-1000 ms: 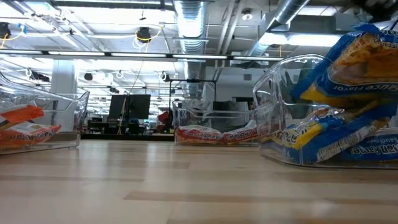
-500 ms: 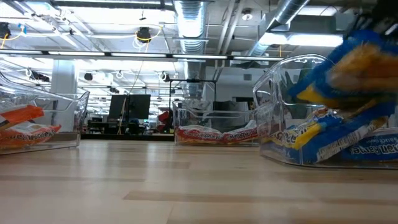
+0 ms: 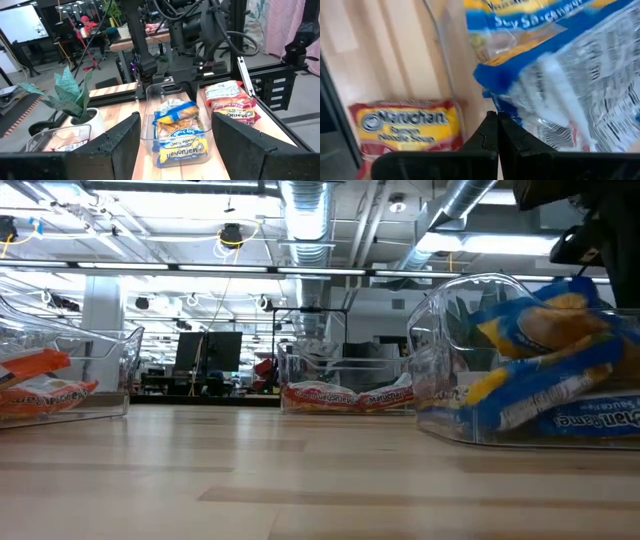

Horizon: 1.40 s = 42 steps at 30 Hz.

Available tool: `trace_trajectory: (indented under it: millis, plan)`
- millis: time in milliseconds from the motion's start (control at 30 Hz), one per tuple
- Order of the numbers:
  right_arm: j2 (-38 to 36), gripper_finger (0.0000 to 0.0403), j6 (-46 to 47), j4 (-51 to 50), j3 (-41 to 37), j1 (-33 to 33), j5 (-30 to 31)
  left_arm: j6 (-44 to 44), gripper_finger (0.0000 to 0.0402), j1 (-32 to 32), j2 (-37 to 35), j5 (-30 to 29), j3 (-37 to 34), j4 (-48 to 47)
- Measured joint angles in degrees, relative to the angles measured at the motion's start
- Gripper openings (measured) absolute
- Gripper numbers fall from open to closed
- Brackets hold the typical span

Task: Sort Maruchan noodles
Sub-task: Put the blue bag into the bottom right transparent bin, then put the red bag into the top transparent bin

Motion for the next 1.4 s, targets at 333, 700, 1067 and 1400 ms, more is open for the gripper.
trace_trajectory:
  millis: [333,700,1067,1400]
  plan:
    - [-0.8,0.0038,-5.3,3.7,7.6,3.7,5.2,-0.3,0.0228,0.0,0.0,-0.2,0.0,-0.1]
    - [-0.8,0.0033,-6.5,3.3,11.4,0.9,5.9,-1.2,0.0228,0.0,0.0,0.2,0.0,-0.6]
    - [-0.7,0.0038,-7.9,2.9,11.4,-0.8,5.7,-0.4,0.0228,0.0,0.0,0.3,0.0,-0.6]
    - [-0.7,0.0038,-7.9,2.9,11.4,-0.8,5.3,-0.4,0.0228,0.0,0.0,0.2,0.0,-2.2]
